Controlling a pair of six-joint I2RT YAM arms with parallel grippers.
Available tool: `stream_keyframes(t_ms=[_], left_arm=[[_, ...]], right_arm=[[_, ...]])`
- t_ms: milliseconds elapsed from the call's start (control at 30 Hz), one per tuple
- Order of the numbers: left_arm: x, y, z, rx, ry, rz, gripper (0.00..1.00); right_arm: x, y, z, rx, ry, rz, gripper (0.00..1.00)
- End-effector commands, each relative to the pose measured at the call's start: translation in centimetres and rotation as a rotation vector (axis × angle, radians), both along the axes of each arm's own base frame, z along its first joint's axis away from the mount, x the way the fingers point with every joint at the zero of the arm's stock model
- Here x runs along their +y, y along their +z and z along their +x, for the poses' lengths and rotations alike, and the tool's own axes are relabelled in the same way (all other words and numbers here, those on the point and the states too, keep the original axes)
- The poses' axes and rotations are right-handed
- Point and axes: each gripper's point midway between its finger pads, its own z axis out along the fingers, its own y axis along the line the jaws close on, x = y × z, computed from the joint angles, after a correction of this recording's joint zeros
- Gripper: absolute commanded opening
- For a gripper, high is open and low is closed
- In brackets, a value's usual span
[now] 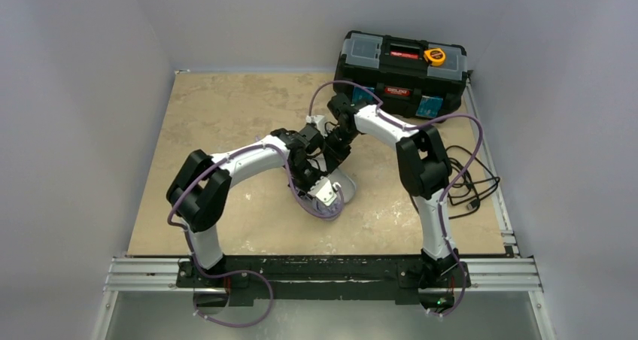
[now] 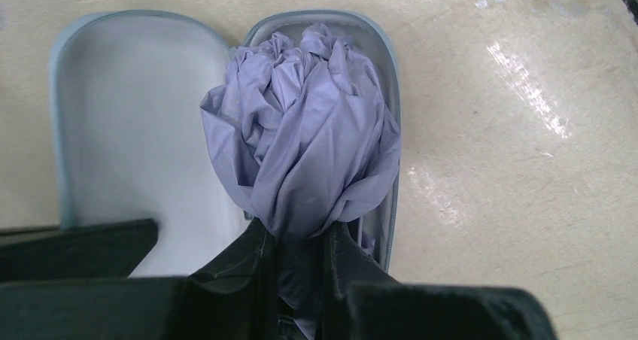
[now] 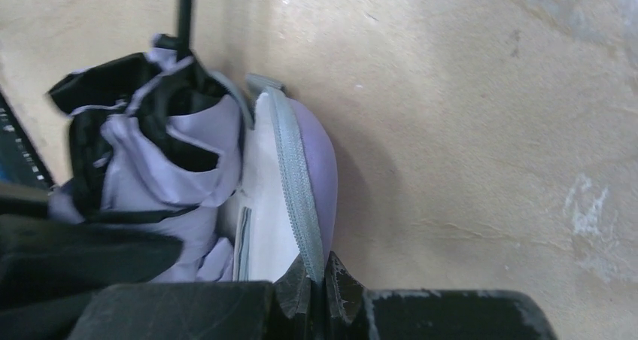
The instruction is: Open the umbrella
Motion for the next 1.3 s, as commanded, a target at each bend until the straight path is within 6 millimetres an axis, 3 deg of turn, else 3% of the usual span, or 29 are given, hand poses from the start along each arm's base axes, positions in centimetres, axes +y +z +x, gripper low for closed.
stream_keyframes(t_ms=[0,167,333,400,633,733,767,867,967,1167,1267], left_arm=[[-2.1,5.1,0.9,0.029,0.139,-0.130,0.00],[-3.5,11.7,3.0,-0.068,0.231,-0.352,0.00],[-2.2,16.9,6.0,-0.147,0.354,-0.480,0.00],[-1.1,18.8,7.3,-0.162,0.415,-0.511,0.00],[4.0,20.4,11.6,-0.191,0.627,-0.504,0.00],[5.7,20.0,12.3,-0.176,0.697,-0.495,0.00],[6.2,19.9,12.6,-0.174,0.723,-0.498,0.00],[7.7,19.7,13.6,-0.149,0.822,-0.514,0.00],[8.6,20.4,14.2,-0.099,0.913,-0.542,0.00],[8.7,23.9,14.0,0.074,1.062,-0.649,0.00],[8.8,26.8,14.3,0.170,1.162,-0.743,0.00]], right_arm=[[-2.0,1.3,2.0,-0.143,-0.065,-0.068,0.00],[-4.7,1.5,3.6,-0.193,-0.155,-0.122,0.00],[-8.1,2.5,4.8,-0.306,-0.199,-0.201,0.00],[-10.5,2.5,5.2,-0.384,-0.195,-0.284,0.00],[-20.1,3.1,8.2,-0.652,-0.127,-0.553,0.00],[-22.8,4.4,10.3,-0.723,-0.143,-0.611,0.01],[-23.2,4.8,10.9,-0.727,-0.151,-0.614,0.07],[-22.8,6.5,12.1,-0.730,-0.163,-0.576,0.28],[-21.4,8.3,12.5,-0.725,-0.178,-0.500,0.59],[-17.9,13.4,11.7,-0.700,-0.230,-0.286,0.81],[-15.5,17.2,11.7,-0.738,-0.277,-0.124,0.88]])
